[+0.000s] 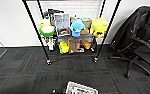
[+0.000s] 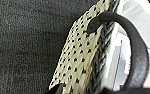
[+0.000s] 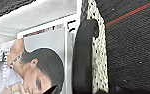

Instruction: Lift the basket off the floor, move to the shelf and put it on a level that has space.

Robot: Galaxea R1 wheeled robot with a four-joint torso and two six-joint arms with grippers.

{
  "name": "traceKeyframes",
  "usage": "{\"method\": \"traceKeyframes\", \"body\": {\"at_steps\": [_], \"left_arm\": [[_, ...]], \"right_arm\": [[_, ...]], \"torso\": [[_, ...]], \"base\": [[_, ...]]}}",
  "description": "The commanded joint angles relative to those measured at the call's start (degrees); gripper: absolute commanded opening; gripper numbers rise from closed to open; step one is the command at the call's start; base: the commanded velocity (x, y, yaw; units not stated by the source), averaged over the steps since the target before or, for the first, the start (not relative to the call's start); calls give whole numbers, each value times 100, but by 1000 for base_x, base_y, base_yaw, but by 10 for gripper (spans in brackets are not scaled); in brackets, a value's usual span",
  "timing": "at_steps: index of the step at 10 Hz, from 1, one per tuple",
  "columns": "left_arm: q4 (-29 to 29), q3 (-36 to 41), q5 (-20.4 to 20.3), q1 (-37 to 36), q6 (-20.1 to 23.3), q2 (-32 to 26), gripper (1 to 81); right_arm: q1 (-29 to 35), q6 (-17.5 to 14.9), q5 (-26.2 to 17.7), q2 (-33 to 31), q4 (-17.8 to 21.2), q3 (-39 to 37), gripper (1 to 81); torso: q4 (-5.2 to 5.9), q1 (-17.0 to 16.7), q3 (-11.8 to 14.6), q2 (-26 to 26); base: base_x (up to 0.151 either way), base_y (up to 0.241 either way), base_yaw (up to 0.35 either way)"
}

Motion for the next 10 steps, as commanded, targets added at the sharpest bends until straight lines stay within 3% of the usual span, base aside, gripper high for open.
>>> {"method": "traceKeyframes", "body": {"at_steps": [1,7,8,9,10], "left_arm": [[16,129,216,-718,26,14,811],[25,637,269,-798,26,-152,811],[16,788,269,-797,17,-232,811],[25,937,269,-789,17,-302,10],[34,982,269,-780,17,-328,10]], "right_arm": [[725,444,-122,-148,29,104,811],[726,506,-122,-527,20,587,811],[717,506,-122,-526,20,596,10],[717,506,-122,-526,20,614,10],[734,506,-122,-526,29,631,10]], "torso": [[0,0,0,0],[0,2,-2,-2],[0,2,-2,-2],[0,2,-2,-2],[0,2,-2,-2]], "base": [[0,0,0],[0,0,0],[0,0,0],[0,0,0],[0,0,0]]}}
